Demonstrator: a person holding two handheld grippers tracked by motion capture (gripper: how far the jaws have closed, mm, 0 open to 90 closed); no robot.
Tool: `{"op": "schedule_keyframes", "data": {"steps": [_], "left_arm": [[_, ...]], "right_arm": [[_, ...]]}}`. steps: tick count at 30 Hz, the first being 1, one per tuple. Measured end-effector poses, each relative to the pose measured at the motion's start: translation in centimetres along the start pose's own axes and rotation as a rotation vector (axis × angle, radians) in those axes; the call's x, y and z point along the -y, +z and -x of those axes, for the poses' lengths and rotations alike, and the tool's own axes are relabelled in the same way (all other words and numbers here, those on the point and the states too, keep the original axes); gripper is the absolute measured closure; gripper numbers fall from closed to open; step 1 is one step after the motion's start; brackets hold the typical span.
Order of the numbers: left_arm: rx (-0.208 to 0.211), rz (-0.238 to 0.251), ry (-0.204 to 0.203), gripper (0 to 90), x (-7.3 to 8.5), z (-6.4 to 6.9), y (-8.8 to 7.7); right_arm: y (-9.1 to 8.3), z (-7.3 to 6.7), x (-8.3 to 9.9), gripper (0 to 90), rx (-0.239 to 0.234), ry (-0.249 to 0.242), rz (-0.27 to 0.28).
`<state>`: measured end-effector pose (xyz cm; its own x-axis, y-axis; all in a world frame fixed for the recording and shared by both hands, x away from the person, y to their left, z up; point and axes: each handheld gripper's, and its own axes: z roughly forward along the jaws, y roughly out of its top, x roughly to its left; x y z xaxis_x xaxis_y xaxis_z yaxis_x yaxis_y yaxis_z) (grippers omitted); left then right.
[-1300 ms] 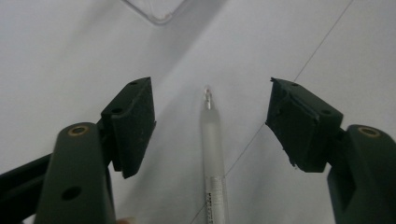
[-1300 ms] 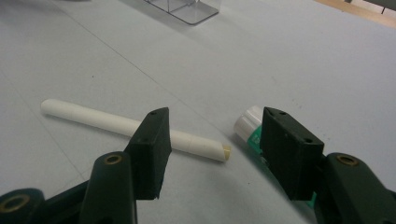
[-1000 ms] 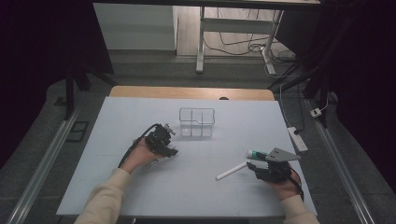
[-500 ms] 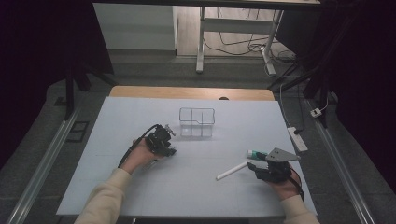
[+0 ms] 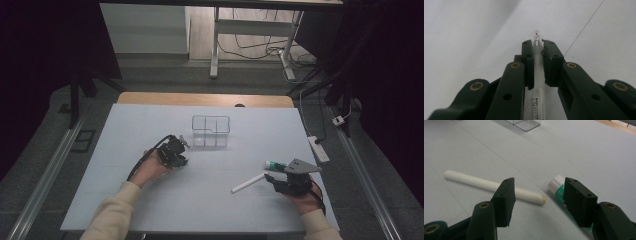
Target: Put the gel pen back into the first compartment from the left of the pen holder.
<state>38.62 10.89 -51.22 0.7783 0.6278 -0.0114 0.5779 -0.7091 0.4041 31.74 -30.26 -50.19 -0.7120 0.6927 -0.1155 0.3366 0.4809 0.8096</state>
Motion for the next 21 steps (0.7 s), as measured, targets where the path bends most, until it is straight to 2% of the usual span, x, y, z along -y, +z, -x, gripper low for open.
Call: {"op": "schedule_keyframes", "data": {"steps": [11,21], "left_arm": [[-0.003,0.013,0.002,80.2,0.2,-0.2,-0.4],[0.013,0.105,-0.016,80.2,0.6,-0.5,-2.5]], "right_arm": [[0.0,0.1,0.0,42.4,0.000,0.004,0.002],[-0.1,0.2,0.0,42.4,0.003,0.008,0.008]]}}
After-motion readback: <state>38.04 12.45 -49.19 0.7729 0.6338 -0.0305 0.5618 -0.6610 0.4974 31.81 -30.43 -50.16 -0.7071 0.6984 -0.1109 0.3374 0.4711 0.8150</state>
